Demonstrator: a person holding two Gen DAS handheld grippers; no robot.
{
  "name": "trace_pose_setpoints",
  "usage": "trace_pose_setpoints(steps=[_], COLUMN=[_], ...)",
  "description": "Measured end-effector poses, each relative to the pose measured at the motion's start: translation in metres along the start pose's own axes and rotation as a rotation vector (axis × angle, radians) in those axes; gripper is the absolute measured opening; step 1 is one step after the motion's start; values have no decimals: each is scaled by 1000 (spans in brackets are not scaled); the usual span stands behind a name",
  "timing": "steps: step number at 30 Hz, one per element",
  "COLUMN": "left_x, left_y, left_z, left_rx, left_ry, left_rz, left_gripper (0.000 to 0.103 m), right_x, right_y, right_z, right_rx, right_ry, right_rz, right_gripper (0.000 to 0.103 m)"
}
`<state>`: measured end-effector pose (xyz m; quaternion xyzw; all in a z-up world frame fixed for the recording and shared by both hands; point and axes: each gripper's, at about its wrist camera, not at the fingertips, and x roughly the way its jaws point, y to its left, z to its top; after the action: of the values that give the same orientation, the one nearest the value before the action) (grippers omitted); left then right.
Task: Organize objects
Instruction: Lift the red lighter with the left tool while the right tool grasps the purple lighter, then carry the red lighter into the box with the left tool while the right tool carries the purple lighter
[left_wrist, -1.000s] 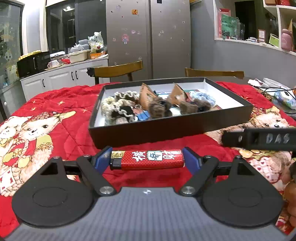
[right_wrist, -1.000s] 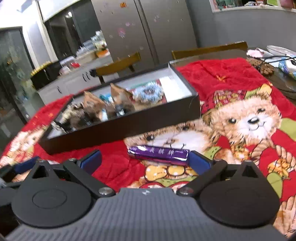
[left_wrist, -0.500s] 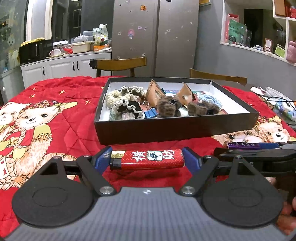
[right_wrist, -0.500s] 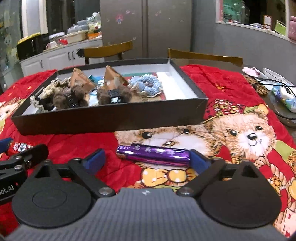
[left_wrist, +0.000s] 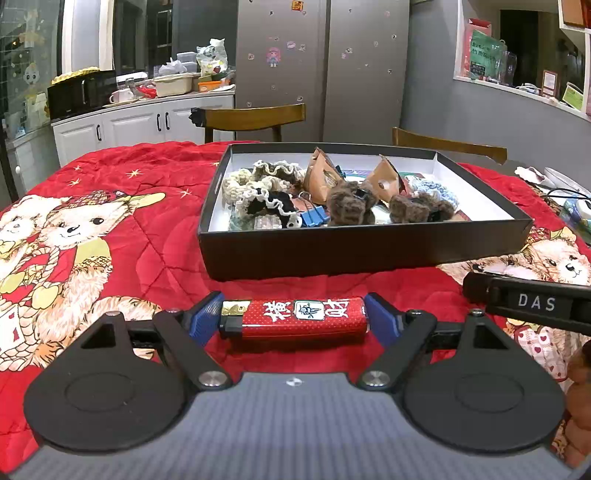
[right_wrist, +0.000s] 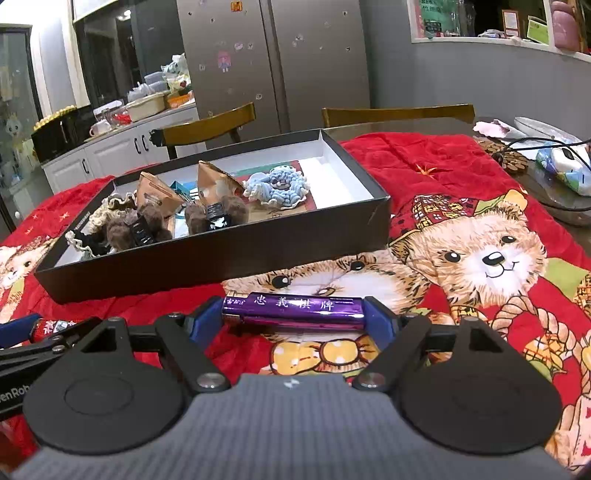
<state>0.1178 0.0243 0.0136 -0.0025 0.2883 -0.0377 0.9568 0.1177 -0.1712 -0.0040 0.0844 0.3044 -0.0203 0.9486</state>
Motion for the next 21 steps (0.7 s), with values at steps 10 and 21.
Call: trace_pose_setpoints(steps=[10,21], left_x=[-3,-15], left_y=[-1,-4], left_z=[0,1], left_rx=[5,15], left_ry=[-20,-85], left_rz=[-7,-28], left_gripper=[85,85], right_x=[-16,-44], right_y=[0,3], right_z=[-3,4], right_rx=[-18,-52], right_ry=[-68,-146], right_rz=[130,270], right_gripper=[81,81])
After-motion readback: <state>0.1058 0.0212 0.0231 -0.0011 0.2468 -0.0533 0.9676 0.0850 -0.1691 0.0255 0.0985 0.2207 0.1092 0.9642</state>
